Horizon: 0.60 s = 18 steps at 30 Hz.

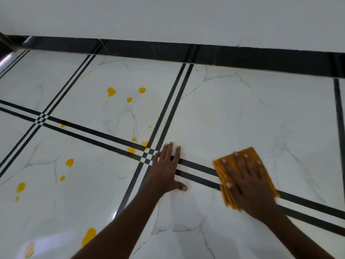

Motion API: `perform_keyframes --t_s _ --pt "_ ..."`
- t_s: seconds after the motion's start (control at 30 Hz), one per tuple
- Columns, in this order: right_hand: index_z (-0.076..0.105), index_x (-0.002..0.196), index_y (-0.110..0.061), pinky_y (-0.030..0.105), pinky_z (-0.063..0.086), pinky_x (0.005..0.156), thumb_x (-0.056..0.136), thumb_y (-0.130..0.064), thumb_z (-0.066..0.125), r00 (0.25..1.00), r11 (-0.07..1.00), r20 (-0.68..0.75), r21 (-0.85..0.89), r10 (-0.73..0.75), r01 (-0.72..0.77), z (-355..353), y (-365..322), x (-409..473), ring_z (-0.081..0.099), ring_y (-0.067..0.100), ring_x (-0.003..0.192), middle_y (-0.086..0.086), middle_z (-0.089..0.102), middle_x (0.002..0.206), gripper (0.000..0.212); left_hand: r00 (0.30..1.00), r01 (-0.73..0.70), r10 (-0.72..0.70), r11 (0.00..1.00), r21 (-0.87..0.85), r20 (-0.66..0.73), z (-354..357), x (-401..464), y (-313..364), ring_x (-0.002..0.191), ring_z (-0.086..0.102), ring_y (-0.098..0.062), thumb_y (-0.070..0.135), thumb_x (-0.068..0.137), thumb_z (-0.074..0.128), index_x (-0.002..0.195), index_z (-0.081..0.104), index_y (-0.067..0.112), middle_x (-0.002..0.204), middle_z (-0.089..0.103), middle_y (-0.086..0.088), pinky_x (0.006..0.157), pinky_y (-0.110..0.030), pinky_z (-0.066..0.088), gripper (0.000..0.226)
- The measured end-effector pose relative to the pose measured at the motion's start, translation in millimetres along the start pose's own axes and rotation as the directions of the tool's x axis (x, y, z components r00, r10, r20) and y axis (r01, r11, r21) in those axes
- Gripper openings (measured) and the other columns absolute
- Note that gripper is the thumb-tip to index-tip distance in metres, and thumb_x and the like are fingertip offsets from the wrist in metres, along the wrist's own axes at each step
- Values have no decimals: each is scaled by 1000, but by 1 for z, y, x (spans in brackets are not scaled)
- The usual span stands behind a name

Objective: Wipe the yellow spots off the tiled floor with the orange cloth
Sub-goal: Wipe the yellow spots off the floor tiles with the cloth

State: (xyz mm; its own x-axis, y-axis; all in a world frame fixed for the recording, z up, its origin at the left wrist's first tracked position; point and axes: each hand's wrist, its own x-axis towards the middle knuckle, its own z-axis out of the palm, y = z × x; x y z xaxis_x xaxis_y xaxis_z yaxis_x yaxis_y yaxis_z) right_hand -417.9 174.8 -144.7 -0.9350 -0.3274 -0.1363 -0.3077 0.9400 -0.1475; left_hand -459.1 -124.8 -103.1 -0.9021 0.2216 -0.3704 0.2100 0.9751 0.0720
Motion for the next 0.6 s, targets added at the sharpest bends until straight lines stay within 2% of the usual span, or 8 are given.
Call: perform_keyframes --t_s 0.1,0.2,0.3,0.37,0.43,0.5,0.6 --pt "27 163 -27 66 21 121 100 -51 27 998 999 -18 7 53 -53 -9 23 48 26 45 154 17 25 169 67 999 6 -7 1000 11 32 -14 25 -12 151 -22 -32 69 53 83 156 -18 18 163 -26 -14 122 -50 0 154" --pt "24 163 -28 68 23 119 101 -57 16 996 995 -11 -44 89 -90 -22 35 154 29 49 151 21 27 167 69 998 61 -60 998 -24 38 -30 60 -17 152 -16 -33 62 50 89 157 -15 14 164 -20 -14 124 -51 4 157" --pt "17 165 -24 70 10 122 92 -64 -2 979 979 53 26 199 -200 -49 23 241 16 51 155 23 15 170 86 990 138 -136 990 -40 31 -34 73 -14 153 -11 -33 56 53 91 157 -10 9 166 -13 -15 125 -48 6 153" --pt "9 165 -24 68 3 123 89 -63 -5 973 973 59 42 224 -226 -52 4 262 8 49 157 22 8 171 87 986 165 -163 984 -72 33 -30 72 -18 152 -17 -32 59 52 90 157 -13 11 165 -19 -14 124 -49 3 154" --pt "5 165 -26 68 5 124 93 -61 -2 990 992 56 -15 128 -127 -44 -6 260 8 48 157 21 8 172 81 983 179 -174 980 -83 59 -30 73 -21 150 -24 -31 62 52 88 156 -19 14 162 -28 -13 124 -50 -2 157" --pt "12 165 -27 68 12 124 97 -58 7 999 1000 53 -28 11 -9 -32 -10 237 15 47 156 20 16 171 75 979 186 -178 979 -77 102 -33 75 -23 149 -26 -32 61 53 88 154 -23 14 160 -32 -13 124 -51 -3 157" --pt "19 165 -27 67 18 123 102 -54 19 999 999 21 -25 -43 43 -22 -11 198 21 45 155 17 22 170 68 975 201 -191 975 -90 115 -34 76 -20 148 -28 -33 57 54 89 153 -26 14 159 -34 -14 123 -51 -4 158"
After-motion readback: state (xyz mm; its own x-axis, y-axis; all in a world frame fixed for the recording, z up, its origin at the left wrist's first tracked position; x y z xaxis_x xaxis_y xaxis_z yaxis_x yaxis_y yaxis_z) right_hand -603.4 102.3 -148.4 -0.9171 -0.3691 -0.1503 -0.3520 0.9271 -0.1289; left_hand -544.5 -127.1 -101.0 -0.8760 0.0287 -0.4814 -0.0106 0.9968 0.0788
